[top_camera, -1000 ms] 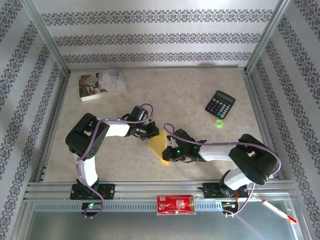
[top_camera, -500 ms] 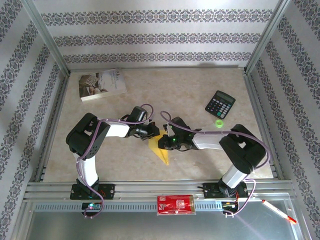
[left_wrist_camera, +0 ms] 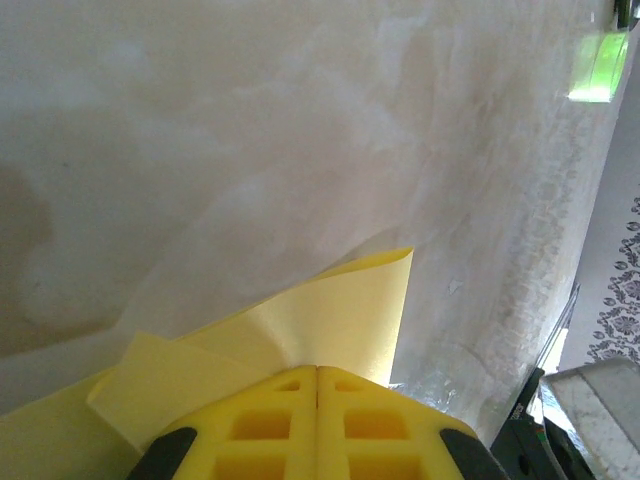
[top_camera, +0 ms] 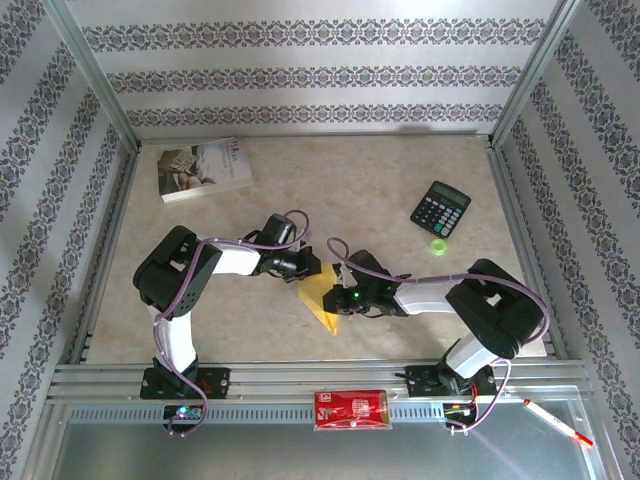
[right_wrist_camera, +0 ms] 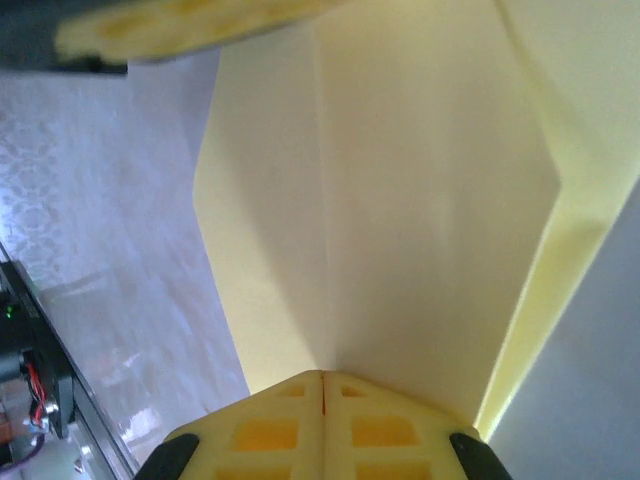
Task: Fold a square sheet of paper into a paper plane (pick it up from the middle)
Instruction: Fourth fold the wing at the center of the table.
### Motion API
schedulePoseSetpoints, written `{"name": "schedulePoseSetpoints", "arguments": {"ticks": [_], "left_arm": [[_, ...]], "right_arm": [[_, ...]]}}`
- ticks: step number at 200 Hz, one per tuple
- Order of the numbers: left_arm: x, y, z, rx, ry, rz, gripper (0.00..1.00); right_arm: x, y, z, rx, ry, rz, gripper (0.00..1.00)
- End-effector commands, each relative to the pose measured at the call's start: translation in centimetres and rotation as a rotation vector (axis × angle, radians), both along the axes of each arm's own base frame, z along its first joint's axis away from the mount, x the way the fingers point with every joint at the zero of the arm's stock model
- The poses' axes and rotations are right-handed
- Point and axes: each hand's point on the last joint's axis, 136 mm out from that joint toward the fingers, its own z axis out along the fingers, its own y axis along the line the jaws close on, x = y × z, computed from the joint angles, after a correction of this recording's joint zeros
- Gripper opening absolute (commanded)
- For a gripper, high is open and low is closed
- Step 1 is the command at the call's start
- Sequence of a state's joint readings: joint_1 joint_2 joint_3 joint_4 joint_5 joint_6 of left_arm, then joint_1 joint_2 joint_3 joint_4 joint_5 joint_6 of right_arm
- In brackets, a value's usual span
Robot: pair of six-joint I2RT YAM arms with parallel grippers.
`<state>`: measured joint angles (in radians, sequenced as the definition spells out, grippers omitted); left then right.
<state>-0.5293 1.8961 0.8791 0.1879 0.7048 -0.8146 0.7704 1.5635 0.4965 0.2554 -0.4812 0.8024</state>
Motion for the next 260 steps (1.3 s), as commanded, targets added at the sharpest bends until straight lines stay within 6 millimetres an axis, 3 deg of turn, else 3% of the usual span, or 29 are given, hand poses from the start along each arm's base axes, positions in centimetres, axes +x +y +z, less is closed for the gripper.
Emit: {"name": "schedulePoseSetpoints", "arguments": {"ticks": [1, 46, 108, 136, 176, 221, 260], "left_arm": [[-0.9, 2.6, -4.2, 0.154, 0.057, 0.036, 0.01], [-0.9, 2.8, -4.5, 0.169, 0.062, 0.037, 0.01], [-0.7, 2.8, -4.6, 0.178, 0.066, 0.039, 0.01], [-0.3, 2.0, -3.3, 0.127, 0.055, 0.045, 0.02], [1.0, -0.9, 1.1, -0.074, 0.026, 0.065, 0.08], [2.0, -1.9, 5.7, -0.183, -0.037, 0.087, 0.22], [2.2, 0.2, 6.6, -0.140, -0.067, 0.112, 0.32]], "right_arm": [[-4.5, -2.6, -3.1, -0.125, 0.148, 0.013, 0.03], [-6.8, -3.5, -3.5, -0.152, 0.155, 0.028, 0.03], [-8.2, -3.6, -2.3, -0.131, 0.136, 0.113, 0.03], [-5.7, -3.5, 0.3, -0.049, 0.079, 0.066, 0.03], [-0.5, -5.3, 3.9, -0.006, -0.091, -0.110, 0.15], [2.1, -5.7, 4.3, -0.032, -0.165, -0.215, 0.26], [3.4, -3.6, 4.3, -0.004, -0.176, -0.185, 0.32]]}}
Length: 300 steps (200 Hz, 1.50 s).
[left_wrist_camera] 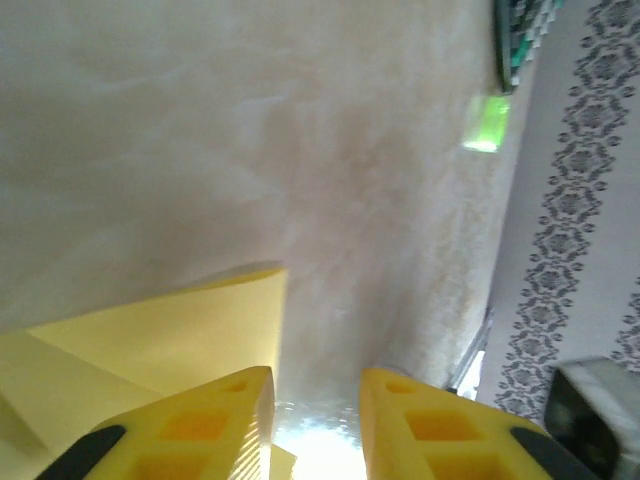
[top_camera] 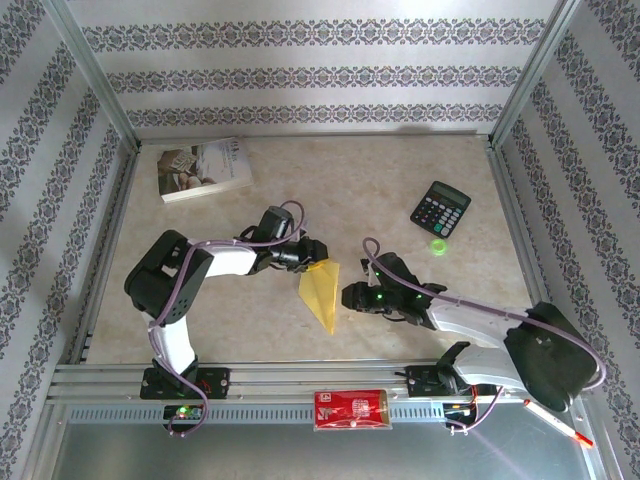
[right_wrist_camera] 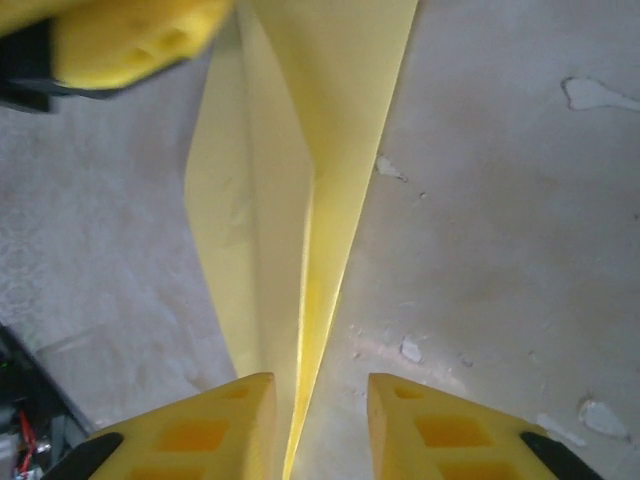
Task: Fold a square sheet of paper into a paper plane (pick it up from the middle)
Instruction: Fourth fold the wing at the center of the table, then turn over the paper at the center of the table.
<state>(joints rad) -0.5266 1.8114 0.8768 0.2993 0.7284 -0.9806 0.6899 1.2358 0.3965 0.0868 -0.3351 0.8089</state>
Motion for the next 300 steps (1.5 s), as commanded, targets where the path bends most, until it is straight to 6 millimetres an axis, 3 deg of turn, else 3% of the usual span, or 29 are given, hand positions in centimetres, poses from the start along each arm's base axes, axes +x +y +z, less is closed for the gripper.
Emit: {"name": "schedulePoseSetpoints", "arguments": {"ticks": [1, 48, 122, 151, 183, 243, 277, 300], "left_arm": [[0.5, 1.5, 1.4, 0.003, -0.039, 0.033, 0.32], [0.4, 4.3, 0.7, 0.054, -0.027, 0.071, 0.32], [0.1, 4.8, 0.1, 0.066, -0.018, 0.075, 0.32], [0.1, 4.9, -0.2, 0.068, -0.010, 0.076, 0.32], [0.1, 4.8, -0.3, 0.065, -0.003, 0.077, 0.31], [0.2, 5.4, -0.4, 0.072, -0.001, 0.086, 0.31], [0.4, 6.0, -0.2, 0.074, -0.003, 0.100, 0.31], [0.7, 6.6, 0.7, 0.068, -0.019, 0.118, 0.31]], "right_arm": [[2.0, 1.8, 1.3, 0.035, -0.065, -0.001, 0.32], [2.5, 4.3, 0.2, 0.035, -0.052, 0.052, 0.37], [2.8, 4.0, -1.8, -0.034, -0.045, 0.047, 0.40], [3.0, 4.9, -1.8, -0.019, -0.046, 0.066, 0.37], [3.5, 5.8, -1.7, 0.009, -0.048, 0.080, 0.25], [4.8, 6.0, 0.4, 0.076, -0.090, 0.074, 0.04], [5.2, 4.5, 0.8, 0.077, -0.098, 0.052, 0.00], [5.4, 1.9, 0.9, 0.019, -0.103, 0.013, 0.00]]}}
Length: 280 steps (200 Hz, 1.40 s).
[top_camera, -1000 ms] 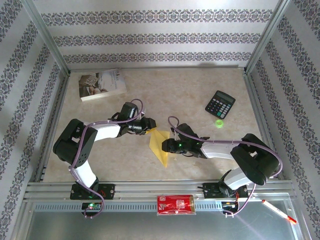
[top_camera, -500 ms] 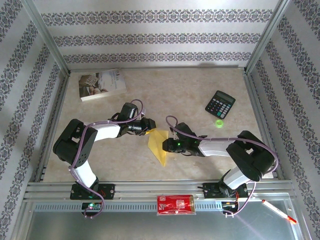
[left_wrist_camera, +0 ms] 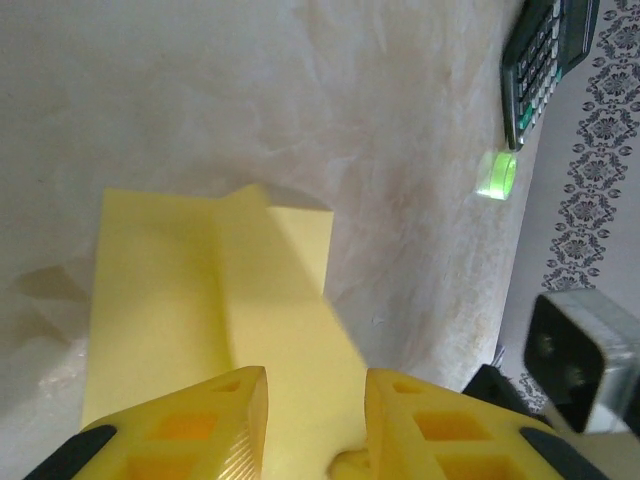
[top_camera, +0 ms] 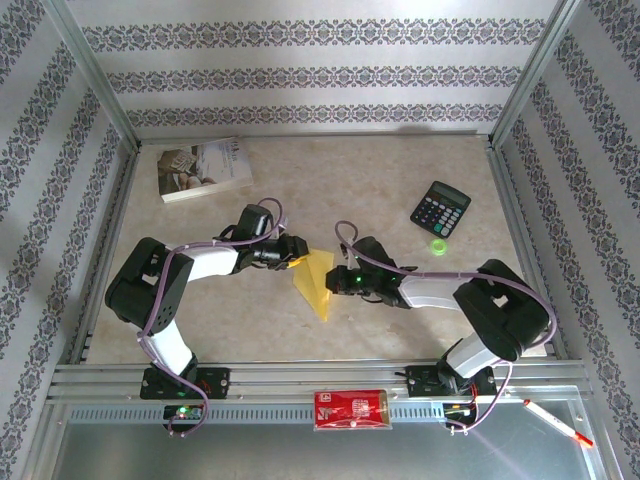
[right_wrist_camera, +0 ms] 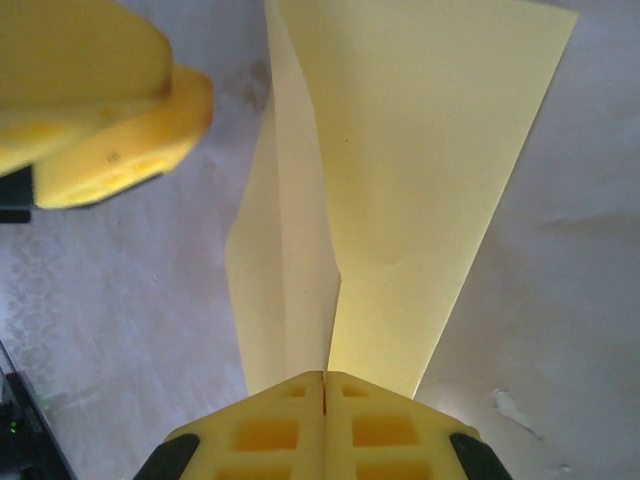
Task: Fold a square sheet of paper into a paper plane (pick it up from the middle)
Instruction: Turn over the paper at the center of the table.
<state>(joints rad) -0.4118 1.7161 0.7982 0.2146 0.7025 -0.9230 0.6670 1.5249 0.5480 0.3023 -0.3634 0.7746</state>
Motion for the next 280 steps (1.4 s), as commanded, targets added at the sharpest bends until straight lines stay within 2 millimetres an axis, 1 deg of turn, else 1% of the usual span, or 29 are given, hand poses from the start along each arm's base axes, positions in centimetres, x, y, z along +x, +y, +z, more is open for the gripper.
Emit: {"name": "schedulePoseSetpoints", "arguments": {"ticks": [1, 6, 19, 35, 40, 45, 52, 66, 67, 79, 88, 99, 108, 120, 133, 148, 165, 179, 196, 227, 258, 270, 280], "left_arm": [[0.0, 1.2, 1.2, 0.008, -0.027, 0.017, 0.31], [0.1, 1.3, 1.4, 0.008, -0.032, 0.020, 0.31], [0.2, 1.7, 2.1, 0.010, -0.043, 0.029, 0.31], [0.5, 2.4, 2.7, 0.022, -0.058, 0.044, 0.31], [0.5, 2.6, 2.8, 0.027, -0.060, 0.050, 0.31], [0.6, 2.9, 2.9, 0.032, -0.063, 0.056, 0.31], [0.7, 3.2, 3.1, 0.040, -0.068, 0.062, 0.31], [1.0, 4.0, 3.3, 0.058, -0.075, 0.081, 0.31], [1.0, 4.1, 3.3, 0.059, -0.074, 0.083, 0.31], [1.2, 4.8, 3.5, 0.070, -0.076, 0.103, 0.31], [1.3, 5.4, 3.6, 0.080, -0.078, 0.118, 0.31], [1.5, 6.0, 3.7, 0.090, -0.081, 0.134, 0.32], [1.5, 6.5, 3.7, 0.101, -0.081, 0.147, 0.32], [1.7, 7.1, 3.7, 0.114, -0.083, 0.164, 0.32], [1.8, 7.9, 3.7, 0.125, -0.080, 0.186, 0.32], [1.9, 9.0, 3.5, 0.141, -0.074, 0.216, 0.32], [2.2, 10.3, 3.4, 0.156, -0.074, 0.254, 0.32], [2.3, 11.2, 3.4, 0.167, -0.070, 0.280, 0.32], [2.6, 11.9, 3.7, 0.166, -0.073, 0.299, 0.33], [2.8, 12.0, 4.4, 0.156, -0.083, 0.308, 0.34], [2.8, 12.1, 4.7, 0.151, -0.091, 0.308, 0.34], [2.8, 12.0, 4.8, 0.146, -0.092, 0.309, 0.35], [2.8, 11.9, 4.8, 0.139, -0.090, 0.308, 0.35]], "right_arm": [[0.0, -2.1, 0.8, -0.040, -0.033, -0.010, 0.00], [0.1, -3.1, 0.8, -0.076, -0.034, -0.022, 0.00], [0.2, -5.6, 1.5, -0.193, -0.066, -0.050, 0.00], [0.3, -9.1, 3.1, -0.382, -0.117, -0.082, 0.00], [0.4, -10.3, 3.7, -0.444, -0.133, -0.096, 0.00], [0.6, -11.2, 4.8, -0.490, -0.159, -0.112, 0.00], [0.7, -12.7, 5.9, -0.563, -0.184, -0.130, 0.00], [0.8, -14.8, 8.2, -0.686, -0.238, -0.154, 0.00], [0.8, -15.2, 8.2, -0.706, -0.241, -0.161, 0.00], [0.9, -16.6, 10.0, -0.821, -0.288, -0.174, 0.00], [1.0, -17.4, 10.9, -0.916, -0.315, -0.173, 0.00], [1.1, -17.9, 11.9, -1.026, -0.346, -0.167, 0.00], [1.2, -18.0, 12.4, -1.111, -0.366, -0.152, 0.00], [1.3, -17.3, 12.5, -1.190, -0.386, -0.116, 0.00], [1.3, -15.8, 11.8, -1.233, -0.387, -0.069, 0.00], [1.2, -14.0, 10.1, -1.273, -0.369, -0.008, 0.00], [0.9, -11.8, 8.0, -1.279, -0.336, 0.048, 0.00], [0.4, -9.4, 6.4, -1.259, -0.323, 0.095, 0.00], [-0.3, -6.8, 4.2, -1.251, -0.294, 0.151, 0.00], [-1.6, -2.3, 1.2, -1.181, -0.261, 0.215, 0.00], [-2.1, 1.2, -0.9, -1.088, -0.230, 0.243, 0.00], [-1.9, 2.7, -1.4, -1.038, -0.224, 0.242, 0.04], [-1.8, 3.8, -1.4, -0.999, -0.221, 0.248, 0.09]]}}
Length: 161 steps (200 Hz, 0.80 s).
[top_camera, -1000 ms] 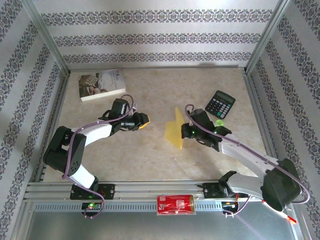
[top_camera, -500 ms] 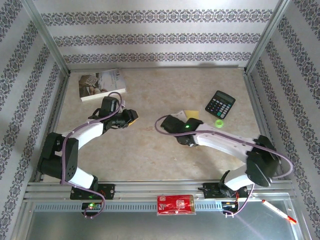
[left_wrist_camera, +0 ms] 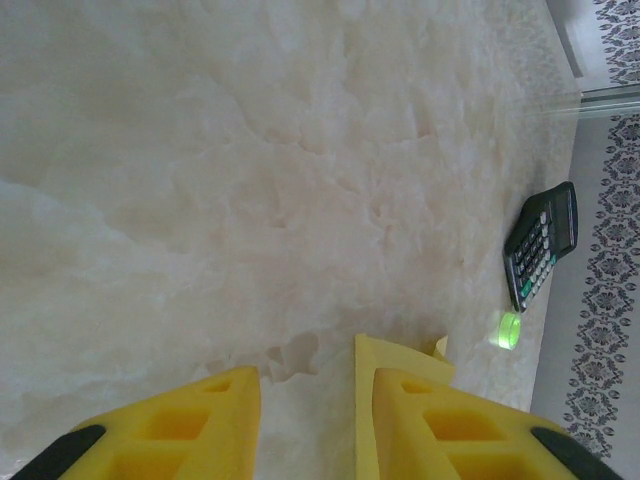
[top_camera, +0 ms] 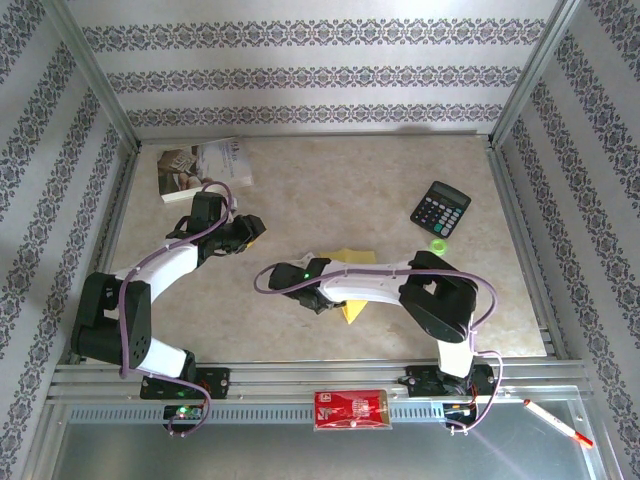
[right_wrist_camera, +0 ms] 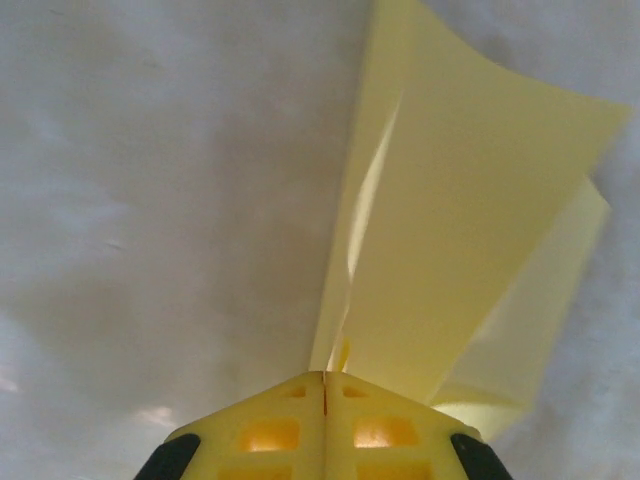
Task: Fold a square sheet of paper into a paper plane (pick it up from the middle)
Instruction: Turn over the paper at the center of the table.
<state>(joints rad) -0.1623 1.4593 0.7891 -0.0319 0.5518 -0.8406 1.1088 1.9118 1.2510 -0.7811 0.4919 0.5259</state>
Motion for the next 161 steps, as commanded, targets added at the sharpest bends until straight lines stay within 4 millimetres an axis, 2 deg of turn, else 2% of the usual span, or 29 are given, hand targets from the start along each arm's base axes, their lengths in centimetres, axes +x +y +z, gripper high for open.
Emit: {"name": "schedulePoseSetpoints", "arguments": {"ticks": [1, 20, 37, 62, 80, 94, 112, 139, 161], "left_arm": [[-0.3, 0.4, 0.4, 0.000, -0.003, 0.001, 0.35], [-0.6, 0.0, 0.2, -0.020, 0.005, -0.011, 0.35], [-1.5, -0.5, -0.2, -0.036, 0.022, -0.034, 0.35], [-3.9, -2.9, -1.2, -0.049, 0.060, -0.108, 0.37], [-6.0, -5.5, -2.1, -0.053, 0.084, -0.179, 0.37], [-7.5, -8.0, -2.6, -0.061, 0.093, -0.246, 0.36], [-8.7, -11.3, -2.9, -0.100, 0.101, -0.334, 0.32], [-9.3, -14.8, -3.6, -0.128, 0.129, -0.426, 0.22], [-8.8, -15.7, -3.1, -0.166, 0.115, -0.426, 0.19]], "right_arm": [[0.3, 3.7, -0.2, 0.141, 0.028, -0.017, 0.09], [0.3, 5.3, 1.0, 0.240, 0.038, -0.008, 0.21], [-0.2, 6.0, 3.0, 0.374, 0.055, 0.005, 0.25], [-1.5, 5.7, 5.6, 0.641, 0.118, -0.002, 0.28], [-2.1, 3.9, 6.1, 0.791, 0.164, -0.040, 0.29], [-1.9, 1.3, 5.0, 0.830, 0.171, -0.101, 0.29], [-1.1, -1.0, 3.7, 0.869, 0.180, -0.169, 0.23], [0.0, -1.9, 2.7, 0.925, 0.174, -0.226, 0.11], [0.2, -1.2, 1.8, 0.964, 0.193, -0.251, 0.07]]}}
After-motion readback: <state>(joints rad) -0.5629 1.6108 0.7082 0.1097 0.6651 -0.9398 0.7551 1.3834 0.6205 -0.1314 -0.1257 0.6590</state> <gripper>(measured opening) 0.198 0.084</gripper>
